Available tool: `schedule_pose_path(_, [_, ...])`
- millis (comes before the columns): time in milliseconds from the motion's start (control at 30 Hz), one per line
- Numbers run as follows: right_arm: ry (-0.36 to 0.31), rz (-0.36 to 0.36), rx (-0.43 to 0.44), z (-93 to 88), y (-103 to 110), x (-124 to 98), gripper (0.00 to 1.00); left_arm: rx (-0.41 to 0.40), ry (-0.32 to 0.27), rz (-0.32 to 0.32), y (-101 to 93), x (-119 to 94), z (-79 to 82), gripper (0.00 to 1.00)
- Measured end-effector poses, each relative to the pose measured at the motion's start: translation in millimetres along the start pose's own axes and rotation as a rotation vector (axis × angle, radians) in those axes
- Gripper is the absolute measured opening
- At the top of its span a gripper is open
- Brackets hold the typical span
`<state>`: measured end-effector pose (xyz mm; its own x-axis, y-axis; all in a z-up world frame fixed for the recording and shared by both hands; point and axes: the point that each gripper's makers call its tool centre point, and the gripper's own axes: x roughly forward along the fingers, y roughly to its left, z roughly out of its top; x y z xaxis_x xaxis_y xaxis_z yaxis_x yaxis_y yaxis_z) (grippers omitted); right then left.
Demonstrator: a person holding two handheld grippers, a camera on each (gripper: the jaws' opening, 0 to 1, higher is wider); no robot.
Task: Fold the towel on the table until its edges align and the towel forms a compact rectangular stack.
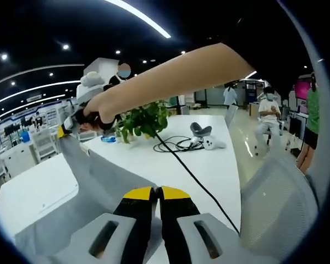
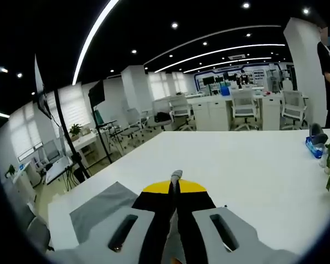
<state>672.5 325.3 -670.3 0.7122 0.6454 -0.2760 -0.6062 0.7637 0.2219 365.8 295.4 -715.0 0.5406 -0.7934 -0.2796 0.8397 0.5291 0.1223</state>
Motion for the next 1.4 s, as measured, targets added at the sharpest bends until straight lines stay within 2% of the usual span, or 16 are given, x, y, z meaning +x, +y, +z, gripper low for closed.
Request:
schedule_pose_path(167, [-0.001, 0.022, -0.01, 8.3, 23.3, 9.6, 0.0, -0.023, -0.007, 0.035, 12.3, -19.8, -2.7, 0.04])
schedule_pose_path(333, [-0.008, 0.035, -0.008, 14.5, 34.6, 21.7, 0.0, -0.037, 0.002, 0.062, 22.1, -40.9, -10.9, 0.04])
schedule_pose_path(600, [0.007, 0.059, -0.02, 10.5, 65.1, 35.9, 0.0, -0.045, 0.026, 0.084, 35.5, -71.5, -27.5, 0.04])
schedule_pose_path(933, [-0.005, 0.072, -0.009, 10.9, 101.1, 55.8, 0.0, -0.108, 0.034, 0.127, 62.5, -112.2, -50.1, 0.04])
schedule_pose_path(1200, [0.014, 0.059, 0.003, 5.5, 116.6, 73.4, 0.0, -0.118, 0.057, 0.15, 72.3, -131.1, -67.8, 0.04])
schedule_pose_path(1400, [0.011, 0.077, 0.006, 8.5, 134.6, 83.0, 0.0, -0.123, 0.046, 0.191, 81.8, -147.4, -69.1, 0.04])
